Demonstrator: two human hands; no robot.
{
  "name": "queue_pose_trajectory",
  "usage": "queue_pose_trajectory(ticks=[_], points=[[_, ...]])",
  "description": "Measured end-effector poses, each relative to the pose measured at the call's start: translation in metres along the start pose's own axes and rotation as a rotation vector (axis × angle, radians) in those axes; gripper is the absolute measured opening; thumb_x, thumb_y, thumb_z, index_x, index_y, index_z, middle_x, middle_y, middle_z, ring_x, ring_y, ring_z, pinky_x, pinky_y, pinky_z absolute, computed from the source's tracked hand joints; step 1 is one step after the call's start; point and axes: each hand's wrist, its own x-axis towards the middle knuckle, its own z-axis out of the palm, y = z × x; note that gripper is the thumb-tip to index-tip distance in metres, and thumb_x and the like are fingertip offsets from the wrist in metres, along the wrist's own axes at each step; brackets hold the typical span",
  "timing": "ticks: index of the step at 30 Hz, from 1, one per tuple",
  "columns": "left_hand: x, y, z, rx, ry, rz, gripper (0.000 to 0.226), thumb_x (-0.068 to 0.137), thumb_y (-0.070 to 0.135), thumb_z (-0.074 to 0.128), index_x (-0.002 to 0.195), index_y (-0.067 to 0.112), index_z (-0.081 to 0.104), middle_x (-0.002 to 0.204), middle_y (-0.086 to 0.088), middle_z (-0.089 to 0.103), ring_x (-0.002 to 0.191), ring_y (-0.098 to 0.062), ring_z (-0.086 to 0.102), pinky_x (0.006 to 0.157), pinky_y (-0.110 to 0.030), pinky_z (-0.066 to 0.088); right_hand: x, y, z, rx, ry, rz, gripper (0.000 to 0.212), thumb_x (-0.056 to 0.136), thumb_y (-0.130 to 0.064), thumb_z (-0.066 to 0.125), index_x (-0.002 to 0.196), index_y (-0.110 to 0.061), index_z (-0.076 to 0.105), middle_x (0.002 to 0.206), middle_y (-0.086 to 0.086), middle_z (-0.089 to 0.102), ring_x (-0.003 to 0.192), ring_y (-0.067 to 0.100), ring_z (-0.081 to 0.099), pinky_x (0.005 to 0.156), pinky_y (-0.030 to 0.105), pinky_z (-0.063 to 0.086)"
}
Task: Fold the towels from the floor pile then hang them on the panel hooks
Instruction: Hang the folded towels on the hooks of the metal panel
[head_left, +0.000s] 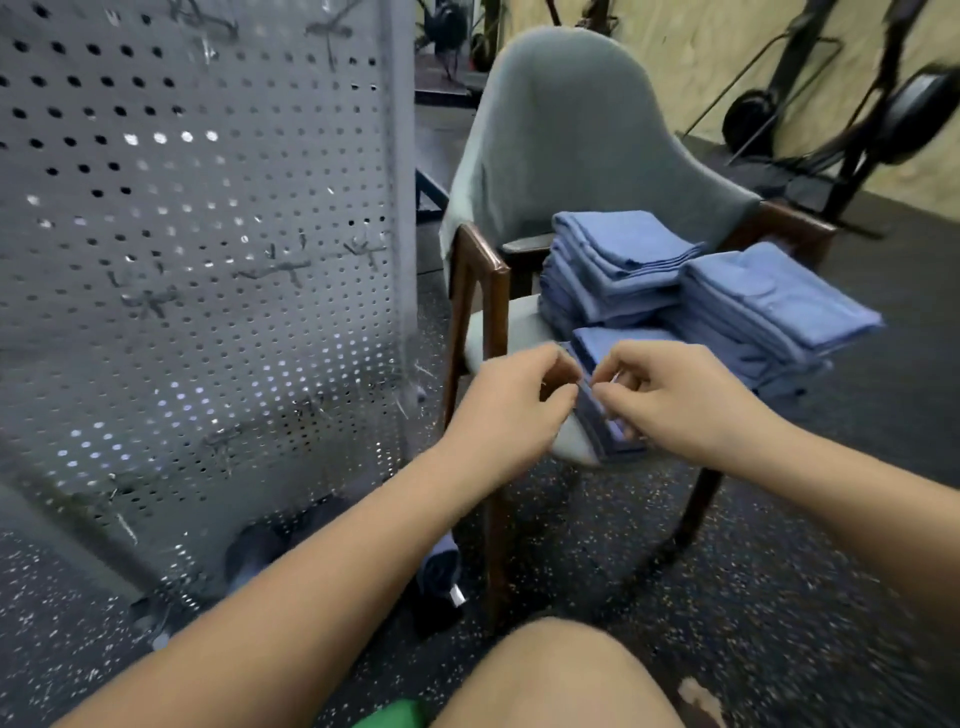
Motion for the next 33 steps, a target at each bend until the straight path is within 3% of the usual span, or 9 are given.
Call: queue_pose_trajectory(ticks=[4, 8, 11, 15, 21, 25, 28, 30, 33], points=[[0.047, 0.017, 0.032, 0.056, 0.01, 0.022, 0.019, 0.099, 0.017, 0.065, 0.118, 0.017, 0.07, 0.113, -0.002, 0.071, 0.102, -0.016, 0.064, 0.095, -0.034, 0.051, -0.007, 0.03, -0.013, -0.077, 0.101, 0.057, 0.011, 0.093, -0.024, 0.07, 0.083, -0.029, 0.07, 0.068, -0.012, 0.072, 0.067, 0.003, 0.066, 0.072, 0.036, 0.056], [0.089, 0.022, 0.051, 0.156, 0.008, -0.073, 0.033, 0.102, 0.023, 0.063, 0.132, 0.008, 0.062, 0.131, -0.015, 0.064, 0.122, -0.032, 0.06, 0.098, -0.036, 0.043, -0.01, 0.053, -0.016, -0.122, 0.109, 0.114, 0.004, 0.094, -0.028, 0.067, 0.093, -0.027, 0.071, 0.071, -0.011, 0.072, 0.076, 0.005, 0.066, 0.078, 0.037, 0.054], [0.113, 0.013, 0.061, 0.309, -0.097, -0.174, 0.035, 0.104, 0.031, 0.058, 0.127, 0.005, 0.057, 0.128, -0.023, 0.065, 0.12, -0.042, 0.06, 0.093, -0.042, 0.047, -0.01, 0.063, -0.016, -0.125, 0.093, 0.14, 0.008, 0.095, -0.029, 0.066, 0.095, -0.025, 0.074, 0.078, -0.012, 0.071, 0.082, 0.009, 0.067, 0.078, 0.036, 0.053], [0.124, 0.011, 0.061, 0.392, -0.133, -0.226, 0.023, 0.103, 0.035, 0.058, 0.113, 0.016, 0.053, 0.119, -0.014, 0.066, 0.112, -0.037, 0.061, 0.092, -0.045, 0.05, -0.008, 0.067, -0.017, -0.082, 0.081, 0.182, 0.012, 0.095, -0.028, 0.066, 0.088, -0.027, 0.075, 0.075, -0.01, 0.072, 0.075, 0.008, 0.066, 0.073, 0.035, 0.055], [0.103, 0.027, 0.05, 0.017, 0.023, -0.233, 0.014, 0.086, 0.022, 0.07, 0.097, 0.025, 0.064, 0.089, 0.006, 0.069, 0.09, -0.017, 0.065, 0.071, -0.033, 0.049, 0.005, 0.069, -0.023, 0.093, 0.142, 0.265, 0.024, 0.099, -0.035, 0.064, 0.083, -0.019, 0.073, 0.071, -0.005, 0.077, 0.053, 0.004, 0.063, 0.063, 0.033, 0.052], [0.066, 0.05, 0.041, -0.242, 0.103, -0.15, 0.02, 0.079, 0.017, 0.077, 0.093, 0.026, 0.065, 0.086, 0.009, 0.071, 0.08, -0.009, 0.066, 0.073, -0.03, 0.054, 0.015, 0.055, -0.028, 0.528, 0.178, 0.429, 0.054, 0.097, -0.059, 0.067, 0.098, -0.005, 0.072, 0.07, 0.006, 0.074, 0.052, 0.02, 0.063, 0.05, 0.032, 0.046], [0.032, 0.064, 0.025, -0.267, 0.09, 0.019, 0.026, 0.08, 0.006, 0.078, 0.098, 0.02, 0.065, 0.092, 0.01, 0.071, 0.083, -0.004, 0.064, 0.076, -0.019, 0.048, 0.014, 0.032, -0.033, 0.709, 0.117, 0.46, 0.067, 0.087, -0.07, 0.072, 0.103, -0.005, 0.07, 0.07, 0.008, 0.068, 0.058, 0.024, 0.064, 0.048, 0.03, 0.046], [0.007, 0.068, 0.013, -0.257, 0.066, 0.094, 0.029, 0.081, 0.002, 0.078, 0.101, 0.019, 0.064, 0.097, 0.011, 0.07, 0.091, -0.006, 0.064, 0.078, -0.014, 0.043, 0.009, 0.013, -0.033, 0.734, 0.064, 0.385, 0.057, 0.088, -0.064, 0.076, 0.101, -0.009, 0.069, 0.068, 0.002, 0.064, 0.061, 0.023, 0.065, 0.048, 0.03, 0.047], [-0.031, 0.062, -0.005, -0.319, 0.028, 0.073, 0.029, 0.086, 0.012, 0.084, 0.106, 0.02, 0.065, 0.101, 0.01, 0.072, 0.096, -0.008, 0.066, 0.082, -0.016, 0.045, 0.0, -0.011, -0.025, 0.589, 0.049, 0.203, 0.03, 0.092, -0.032, 0.078, 0.077, -0.014, 0.06, 0.058, -0.009, 0.056, 0.052, 0.018, 0.06, 0.048, 0.035, 0.052]])
